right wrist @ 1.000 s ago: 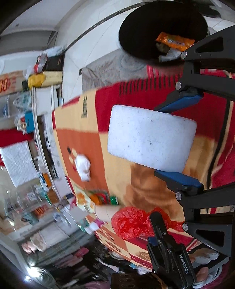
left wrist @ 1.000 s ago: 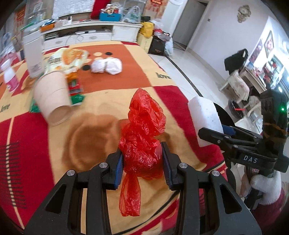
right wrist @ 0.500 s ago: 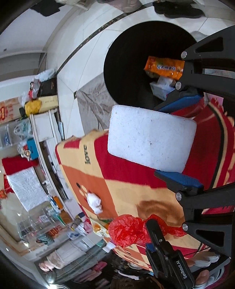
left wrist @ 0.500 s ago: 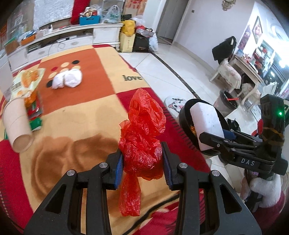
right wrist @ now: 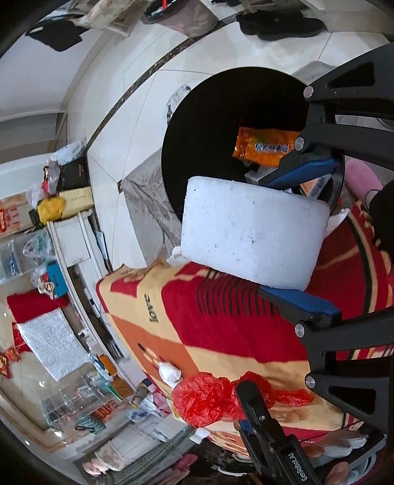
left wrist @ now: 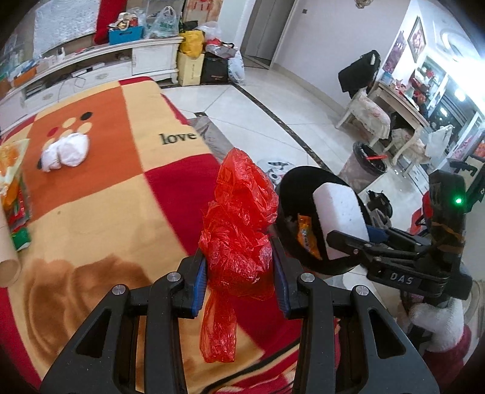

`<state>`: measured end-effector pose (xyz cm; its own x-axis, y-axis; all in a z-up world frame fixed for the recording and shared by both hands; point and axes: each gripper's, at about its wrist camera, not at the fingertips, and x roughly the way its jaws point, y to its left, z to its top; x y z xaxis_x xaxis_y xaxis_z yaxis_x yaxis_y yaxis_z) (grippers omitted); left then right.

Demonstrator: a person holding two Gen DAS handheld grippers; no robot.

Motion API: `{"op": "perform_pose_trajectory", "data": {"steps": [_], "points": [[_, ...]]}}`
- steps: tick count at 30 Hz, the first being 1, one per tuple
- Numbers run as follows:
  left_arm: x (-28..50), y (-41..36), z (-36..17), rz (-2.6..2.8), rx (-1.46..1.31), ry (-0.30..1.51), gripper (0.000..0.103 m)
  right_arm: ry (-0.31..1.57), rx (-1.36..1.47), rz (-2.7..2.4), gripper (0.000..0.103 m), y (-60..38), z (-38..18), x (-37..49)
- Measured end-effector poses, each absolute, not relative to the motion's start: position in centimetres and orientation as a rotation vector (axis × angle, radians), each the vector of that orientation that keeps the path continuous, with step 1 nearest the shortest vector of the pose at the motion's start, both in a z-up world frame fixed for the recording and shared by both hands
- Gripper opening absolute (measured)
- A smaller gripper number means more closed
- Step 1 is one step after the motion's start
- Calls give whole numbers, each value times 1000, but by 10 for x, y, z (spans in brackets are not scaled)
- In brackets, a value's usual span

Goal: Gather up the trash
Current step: 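Carry the red bag and white foam block over the black bin with both tools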

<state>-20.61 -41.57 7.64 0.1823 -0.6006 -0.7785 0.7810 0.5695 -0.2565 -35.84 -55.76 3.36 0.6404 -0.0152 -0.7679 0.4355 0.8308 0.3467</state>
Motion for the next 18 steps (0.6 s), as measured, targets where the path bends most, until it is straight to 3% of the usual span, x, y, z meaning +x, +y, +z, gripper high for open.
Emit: {"op": "perform_pose_trajectory", "data": {"steps": [18], "points": [[-215,-495,72,-1195,114,1099,35,859,613,-374,62,-608,13,-389]]}}
